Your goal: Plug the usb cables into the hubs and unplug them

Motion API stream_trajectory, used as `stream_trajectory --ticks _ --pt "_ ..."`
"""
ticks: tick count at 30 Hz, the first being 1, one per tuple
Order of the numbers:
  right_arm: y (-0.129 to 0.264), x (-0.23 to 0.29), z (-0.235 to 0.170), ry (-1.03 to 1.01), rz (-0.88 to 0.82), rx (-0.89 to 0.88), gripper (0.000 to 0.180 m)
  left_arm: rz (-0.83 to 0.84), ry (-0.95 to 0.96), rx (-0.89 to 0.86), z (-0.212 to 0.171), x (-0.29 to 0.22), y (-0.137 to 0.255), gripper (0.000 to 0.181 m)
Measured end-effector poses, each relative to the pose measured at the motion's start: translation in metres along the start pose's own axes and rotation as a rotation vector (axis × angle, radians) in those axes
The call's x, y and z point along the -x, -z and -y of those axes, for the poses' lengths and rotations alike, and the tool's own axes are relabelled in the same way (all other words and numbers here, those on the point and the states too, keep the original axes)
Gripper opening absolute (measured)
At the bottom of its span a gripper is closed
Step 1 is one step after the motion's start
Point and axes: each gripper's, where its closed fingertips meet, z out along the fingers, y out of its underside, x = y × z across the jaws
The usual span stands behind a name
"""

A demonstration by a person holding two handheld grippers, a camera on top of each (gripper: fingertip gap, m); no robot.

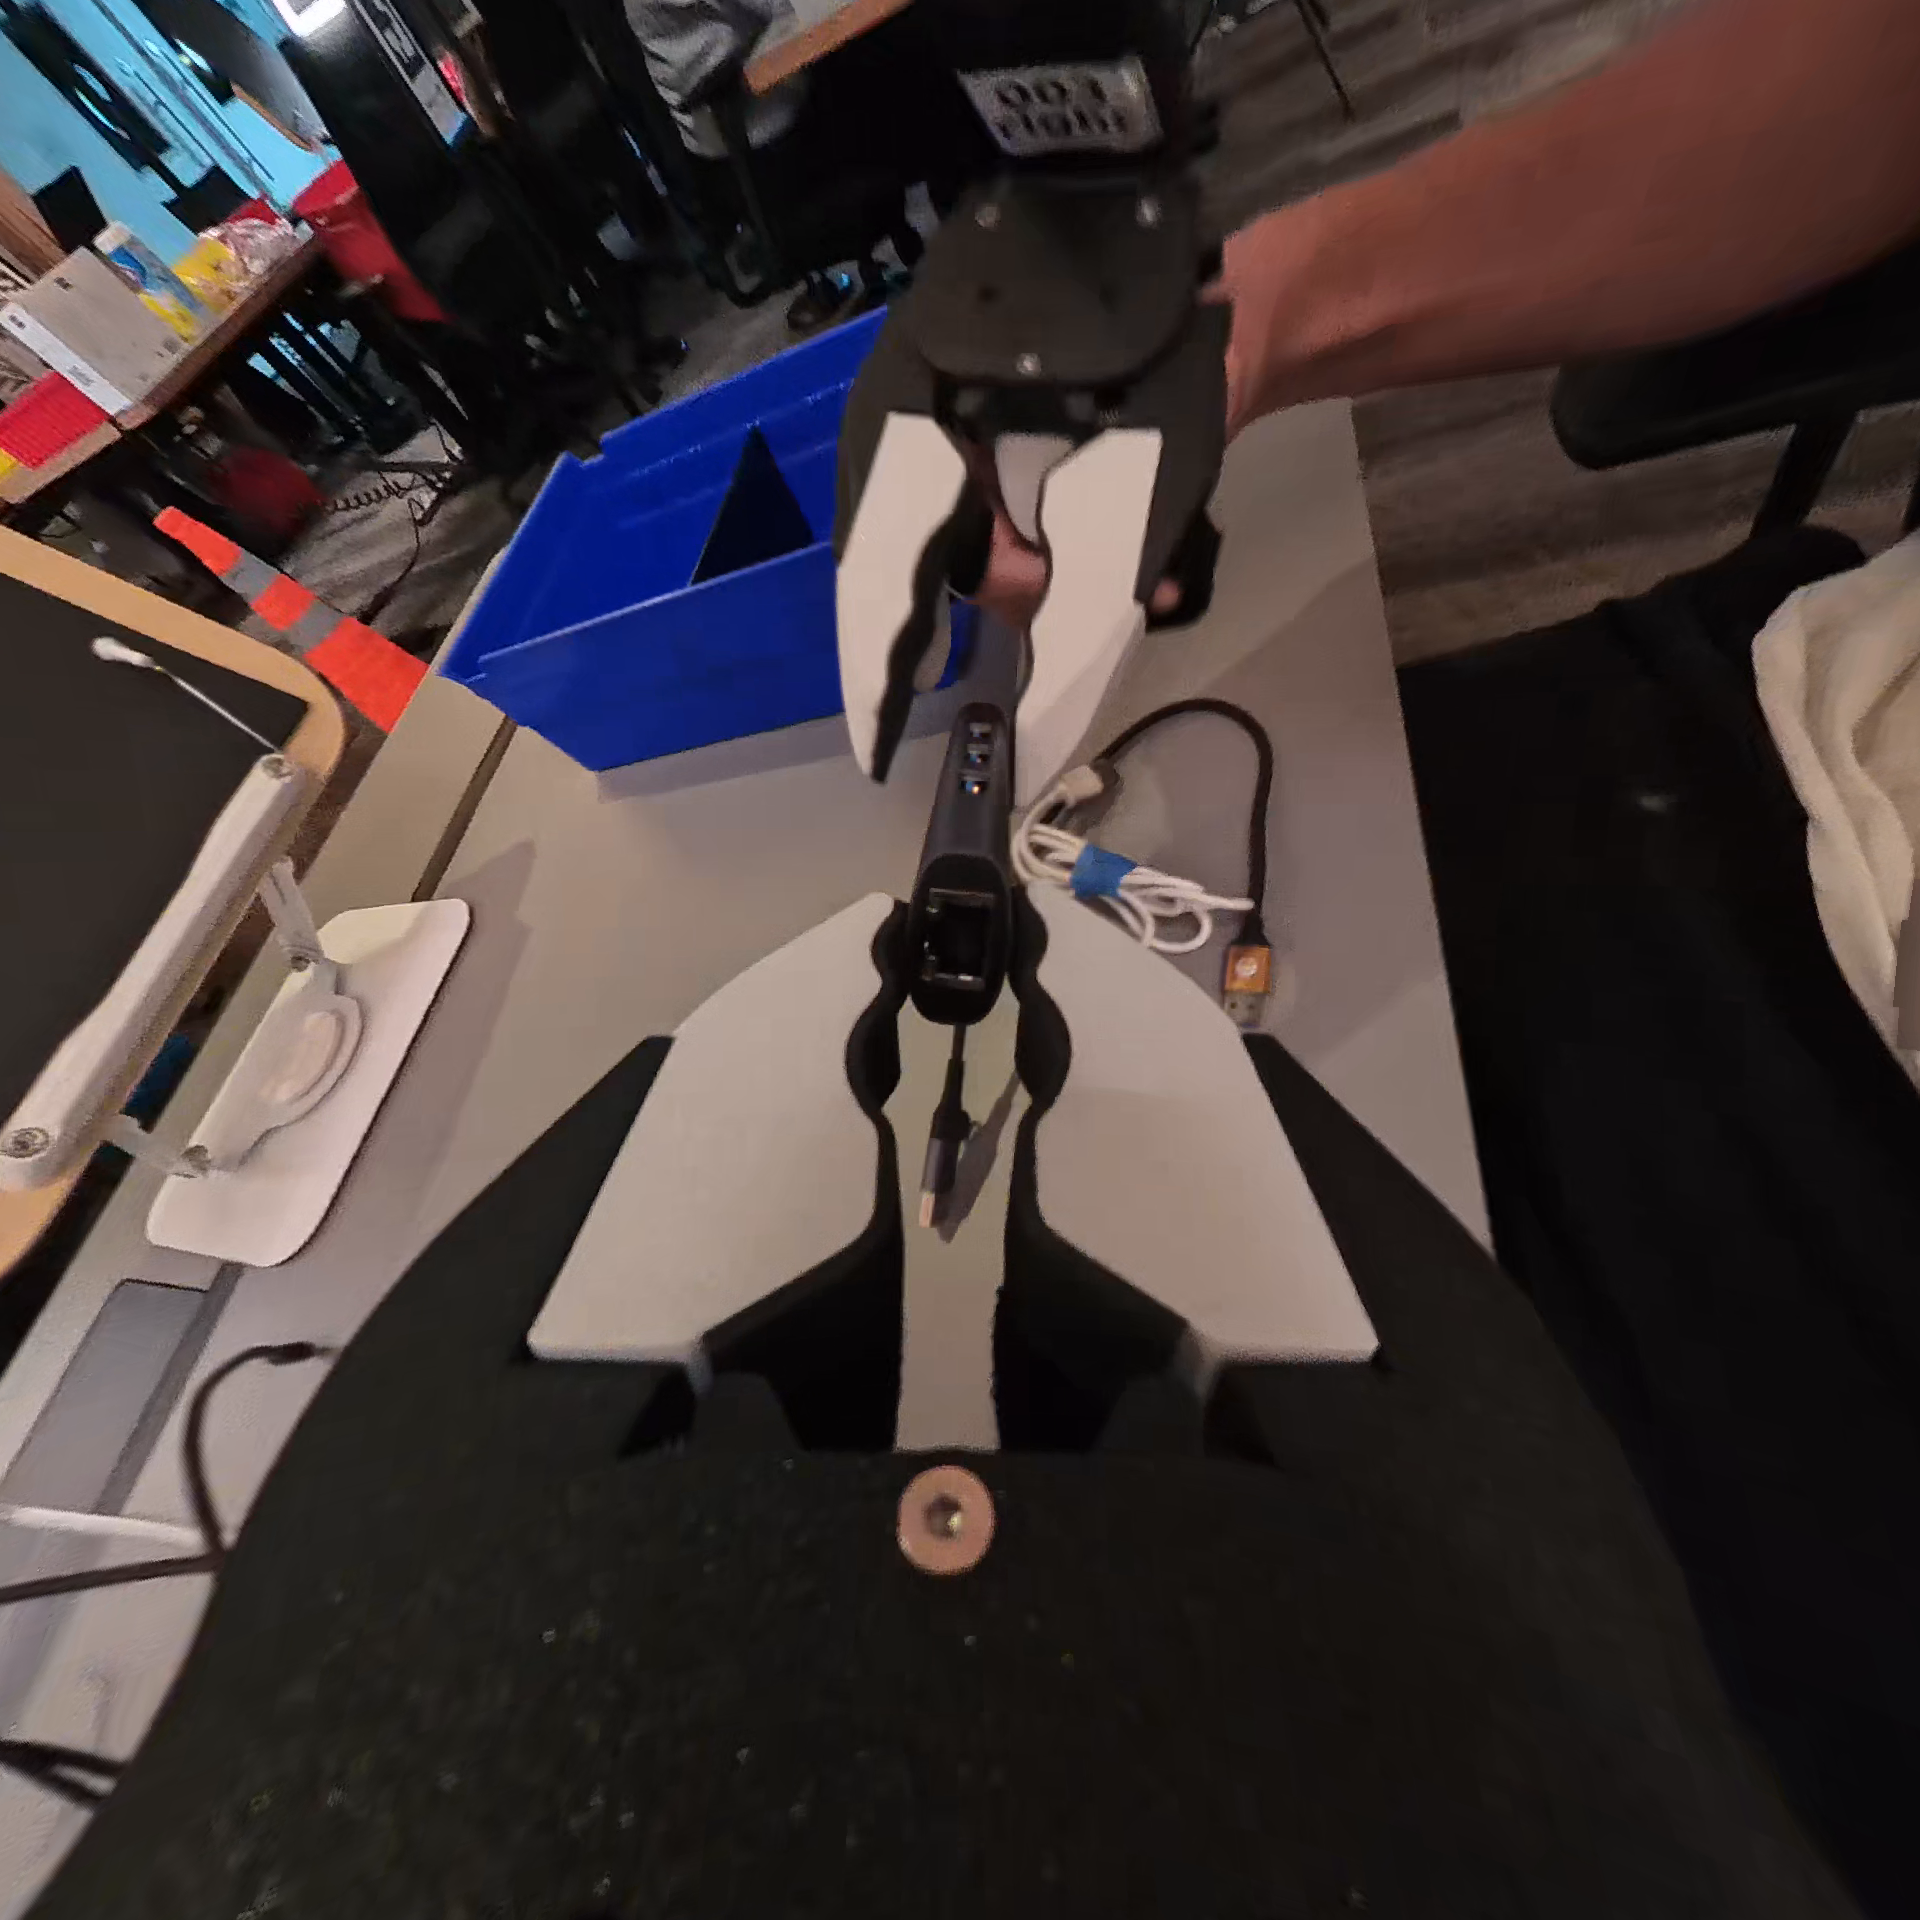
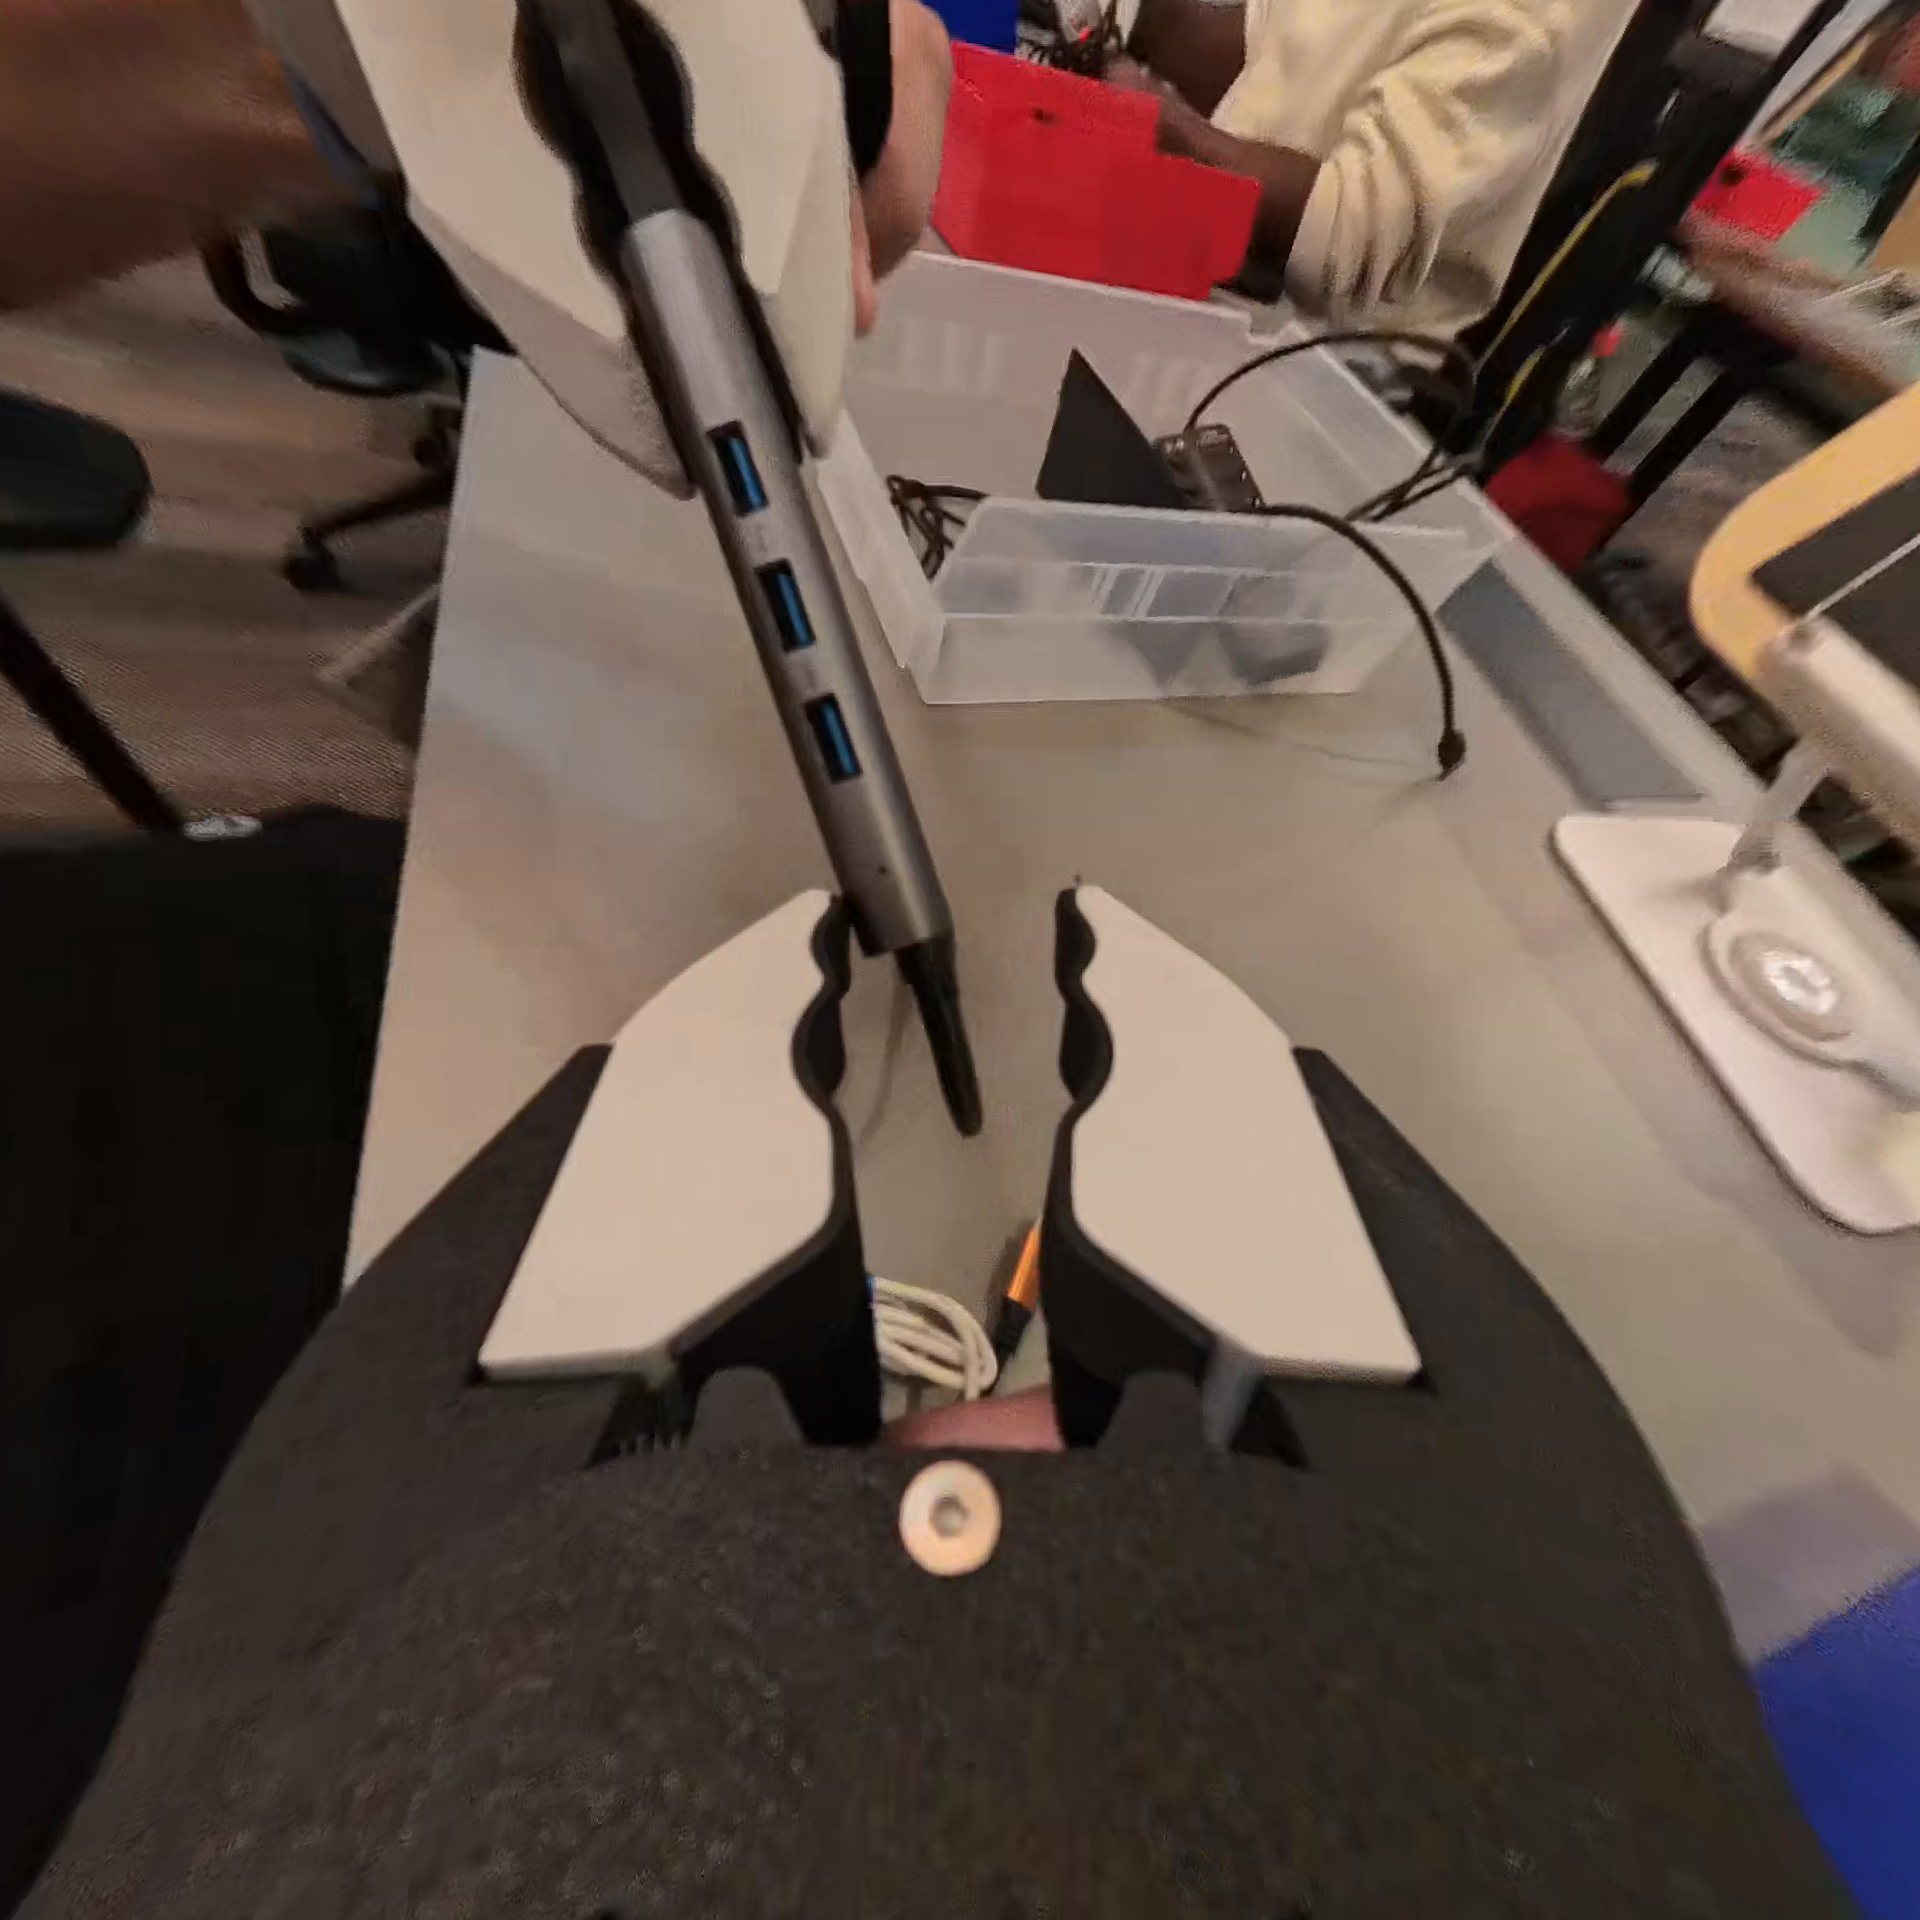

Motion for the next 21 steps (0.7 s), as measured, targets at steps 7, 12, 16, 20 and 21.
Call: stream_trajectory --ticks 7,12,16,20,21 --pt "-0.007 0.022 -0.015 0.231 -0.014 0.045 0.019 0.062 0.039 -0.021 -0.009 -0.022 -0.011 0.018" --pt "-0.009 0.044 -0.017 0.308 0.059 0.066 0.018 -0.01 -0.008 -0.058 -0.006 -0.046 -0.024 0.02" --pt "-0.012 0.046 -0.029 0.361 0.069 0.178 0.018 0.018 -0.086 0.025 -0.019 -0.051 -0.034 0.018" --pt "-0.014 0.05 -0.026 0.345 0.084 0.171 0.018 0.065 -0.13 0.02 -0.017 -0.05 -0.043 0.017" --pt "-0.013 0.048 -0.027 0.349 0.077 0.167 0.018 0.072 -0.136 0.017 -0.018 -0.049 -0.044 0.017"
